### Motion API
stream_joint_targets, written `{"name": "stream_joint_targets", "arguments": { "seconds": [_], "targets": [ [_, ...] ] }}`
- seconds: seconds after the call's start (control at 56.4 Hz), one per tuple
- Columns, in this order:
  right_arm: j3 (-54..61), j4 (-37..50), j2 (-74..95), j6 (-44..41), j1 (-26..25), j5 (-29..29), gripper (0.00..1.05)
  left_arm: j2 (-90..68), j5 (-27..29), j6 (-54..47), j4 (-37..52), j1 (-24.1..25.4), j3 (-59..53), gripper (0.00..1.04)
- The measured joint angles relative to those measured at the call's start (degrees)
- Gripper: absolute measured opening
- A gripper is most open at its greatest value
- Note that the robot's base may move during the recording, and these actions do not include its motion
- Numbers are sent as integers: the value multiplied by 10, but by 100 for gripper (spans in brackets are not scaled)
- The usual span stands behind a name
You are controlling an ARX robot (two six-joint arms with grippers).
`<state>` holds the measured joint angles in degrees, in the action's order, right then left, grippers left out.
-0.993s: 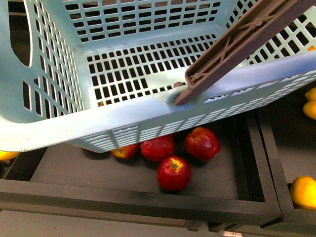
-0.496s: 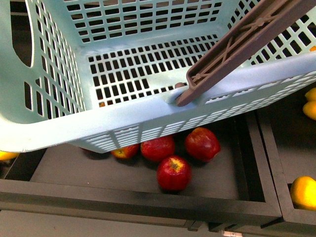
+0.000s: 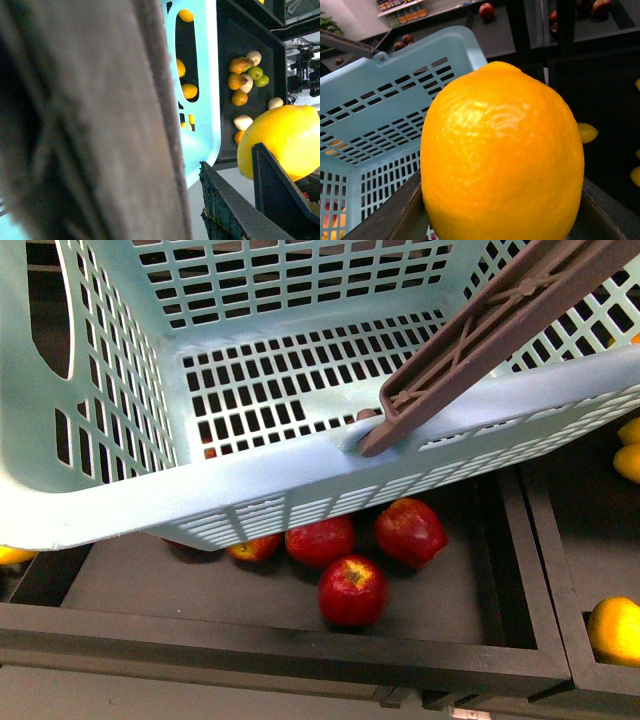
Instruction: Pick lemon and mango into basket
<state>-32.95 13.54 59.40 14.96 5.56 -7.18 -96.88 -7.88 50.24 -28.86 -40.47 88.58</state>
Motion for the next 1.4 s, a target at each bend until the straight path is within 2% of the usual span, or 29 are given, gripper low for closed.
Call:
{"name": "stream_joint_targets", "arguments": {
  "seconds": [0.514,0.798,0.886,0.993,1.028,1.259,1.33,1.4],
  "targets": [
    [5,57,88,-10,75,34,63,0,1,0,0,0,0,25],
    [4,67,91,-3,73,45,98,0,-1,0,0,0,0,25],
    [3,61,80,5,56,48,96,0,3,-4,0,0,0,24],
    [3,42,48,14,23,55,96,0,2,6,2,1,0,9],
    [3,29,33,18,9,59,96,0,-2,3,2,2,0,8],
    [17,-67,-110,15,-114,77,96,-1,2,0,2,0,0,8],
    [66,23,-152,-49,-146,10,83,-2,2,0,2,1,0,8],
    [113,72,-176,-107,-134,-8,67,-2,2,-2,2,-1,0,8]
  ]
}}
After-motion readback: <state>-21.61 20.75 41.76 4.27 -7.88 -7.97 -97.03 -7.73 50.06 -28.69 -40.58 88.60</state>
